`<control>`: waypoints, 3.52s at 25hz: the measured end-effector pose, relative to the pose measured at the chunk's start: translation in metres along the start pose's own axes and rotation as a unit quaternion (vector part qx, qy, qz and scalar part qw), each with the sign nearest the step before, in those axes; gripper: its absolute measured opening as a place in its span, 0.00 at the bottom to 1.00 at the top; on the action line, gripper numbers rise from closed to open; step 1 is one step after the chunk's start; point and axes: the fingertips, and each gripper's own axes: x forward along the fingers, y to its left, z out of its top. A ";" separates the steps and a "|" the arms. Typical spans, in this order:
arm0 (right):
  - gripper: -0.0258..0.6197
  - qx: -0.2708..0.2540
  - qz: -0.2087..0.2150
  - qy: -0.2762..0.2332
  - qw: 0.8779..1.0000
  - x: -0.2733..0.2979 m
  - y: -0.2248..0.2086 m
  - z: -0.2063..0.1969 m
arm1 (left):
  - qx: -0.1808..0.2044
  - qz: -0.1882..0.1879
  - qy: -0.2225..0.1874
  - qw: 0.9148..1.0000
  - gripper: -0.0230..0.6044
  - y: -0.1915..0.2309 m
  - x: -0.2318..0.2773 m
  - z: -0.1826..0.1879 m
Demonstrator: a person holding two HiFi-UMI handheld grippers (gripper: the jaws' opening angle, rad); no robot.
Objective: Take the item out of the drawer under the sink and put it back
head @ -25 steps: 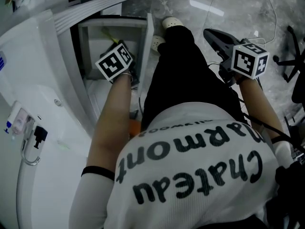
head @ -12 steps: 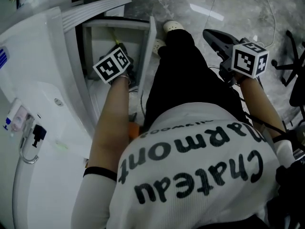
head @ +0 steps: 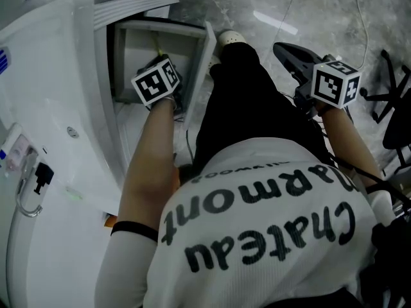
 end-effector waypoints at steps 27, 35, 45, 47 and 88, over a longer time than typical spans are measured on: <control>0.06 -0.053 -0.007 -0.006 0.999 -0.013 0.043 0.021 | -0.008 -0.018 -0.053 0.998 0.11 0.009 -0.011 -0.014; 0.06 -0.086 0.016 -0.007 0.996 -0.015 0.077 0.040 | 0.044 -0.061 -0.116 0.990 0.11 -0.014 -0.060 0.000; 0.06 -0.146 0.077 0.000 0.986 0.000 0.145 0.067 | 0.048 -0.109 -0.244 0.962 0.11 -0.037 -0.156 0.041; 0.06 -0.156 0.094 -0.002 0.983 0.002 0.166 0.071 | 0.046 -0.121 -0.268 0.955 0.11 -0.040 -0.180 0.046; 0.06 -0.370 0.331 0.015 0.868 0.028 0.468 0.081 | -0.093 -0.199 -0.571 0.791 0.11 0.050 -0.441 0.113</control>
